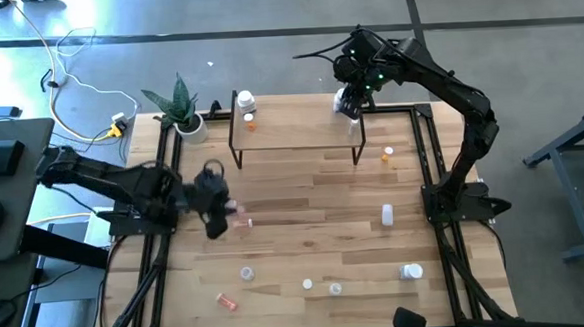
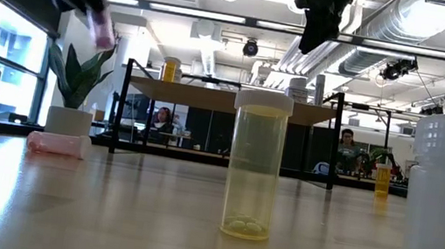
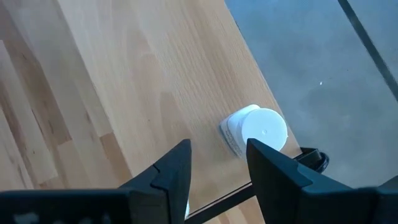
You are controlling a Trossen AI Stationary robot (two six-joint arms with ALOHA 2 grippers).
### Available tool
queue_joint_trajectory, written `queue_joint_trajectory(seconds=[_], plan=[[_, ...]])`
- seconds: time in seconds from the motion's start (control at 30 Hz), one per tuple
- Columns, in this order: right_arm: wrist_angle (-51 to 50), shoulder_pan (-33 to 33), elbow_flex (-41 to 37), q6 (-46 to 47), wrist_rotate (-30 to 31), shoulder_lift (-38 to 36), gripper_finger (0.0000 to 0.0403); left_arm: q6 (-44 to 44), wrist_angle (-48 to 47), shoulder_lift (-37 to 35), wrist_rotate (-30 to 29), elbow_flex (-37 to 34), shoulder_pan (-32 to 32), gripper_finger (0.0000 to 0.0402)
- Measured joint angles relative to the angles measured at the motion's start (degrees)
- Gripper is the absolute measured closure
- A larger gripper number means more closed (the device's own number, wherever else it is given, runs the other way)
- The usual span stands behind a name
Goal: Pick and place medicine bottles onto shelf by color
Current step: Put the center pink transparent pill bottle on the shelf
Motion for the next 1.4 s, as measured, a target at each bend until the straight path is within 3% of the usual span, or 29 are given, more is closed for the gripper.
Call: queue_joint_trajectory(seconds=[0.4, 0.77, 1.1, 1.4], plan=[[0.2, 0.1, 0.0, 8.8, 0.0, 0.0, 0.0256, 20.1, 0.5, -2.8, 4.3, 5.3, 22.3, 0.0284], [0.1, 0.7, 0.0, 13.4, -0.5, 0.0, 0.0256, 34.5, -0.6, 3.7, 11.4, 15.5, 38.7, 0.0284], [0.1, 0.8, 0.0, 16.7, -0.5, 0.0, 0.0256, 41.4, -9.1, 15.7, 12.0, 26.8, 43.8, 0.0284], [0.1, 0.8, 0.0, 17.5, -0.5, 0.0, 0.0256, 46.0, -13.3, 22.2, 14.5, 29.0, 44.0, 0.0284]])
